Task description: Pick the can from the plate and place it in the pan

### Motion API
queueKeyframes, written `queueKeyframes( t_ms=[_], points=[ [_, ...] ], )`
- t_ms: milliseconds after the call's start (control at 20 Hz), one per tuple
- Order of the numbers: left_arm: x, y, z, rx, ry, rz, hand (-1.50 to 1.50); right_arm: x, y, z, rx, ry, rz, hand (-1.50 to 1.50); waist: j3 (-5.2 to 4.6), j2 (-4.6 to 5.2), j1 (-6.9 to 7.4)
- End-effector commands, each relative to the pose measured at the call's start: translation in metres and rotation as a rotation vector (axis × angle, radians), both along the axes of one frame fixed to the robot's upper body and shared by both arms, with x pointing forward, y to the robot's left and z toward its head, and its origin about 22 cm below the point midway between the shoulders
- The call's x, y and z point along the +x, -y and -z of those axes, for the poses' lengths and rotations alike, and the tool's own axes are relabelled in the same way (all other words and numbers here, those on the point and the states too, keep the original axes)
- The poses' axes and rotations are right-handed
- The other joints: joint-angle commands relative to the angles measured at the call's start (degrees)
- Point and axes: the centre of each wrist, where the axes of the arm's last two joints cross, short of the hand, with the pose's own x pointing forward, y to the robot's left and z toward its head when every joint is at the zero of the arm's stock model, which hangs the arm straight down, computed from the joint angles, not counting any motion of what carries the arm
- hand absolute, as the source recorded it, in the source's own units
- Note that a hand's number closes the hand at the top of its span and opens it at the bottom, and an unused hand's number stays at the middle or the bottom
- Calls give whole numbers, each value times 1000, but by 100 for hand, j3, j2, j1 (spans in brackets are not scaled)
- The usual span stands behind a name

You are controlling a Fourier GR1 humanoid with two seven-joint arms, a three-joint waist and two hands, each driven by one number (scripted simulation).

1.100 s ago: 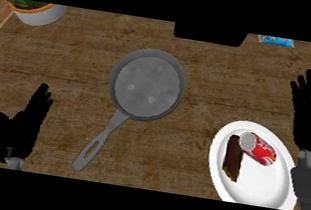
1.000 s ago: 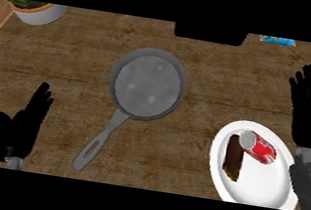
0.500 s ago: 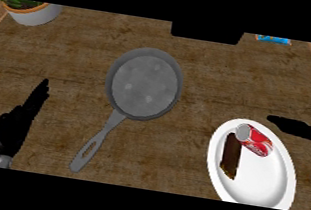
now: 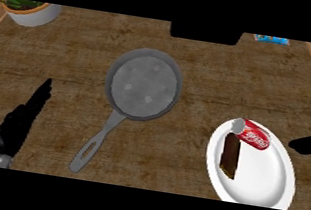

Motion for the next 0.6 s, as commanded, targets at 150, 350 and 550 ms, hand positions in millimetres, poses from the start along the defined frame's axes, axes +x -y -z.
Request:
queueKeyframes(
  t_ms=[150, 350, 550],
  points=[
    [6, 15, -4, 10, -3, 24, 0, 1, -90, -30, -147, -316, 30, -150, 40, 57, 124],
    [12, 15, -14, 1, -3, 49, 0, 13, -152, -44, -149, -427, 61, -150, 58, 101, 229],
    [13, 19, -17, 10, 14, 42, 0, 29, -178, -38, -191, -483, 126, -150, 67, 110, 217]
  ],
)
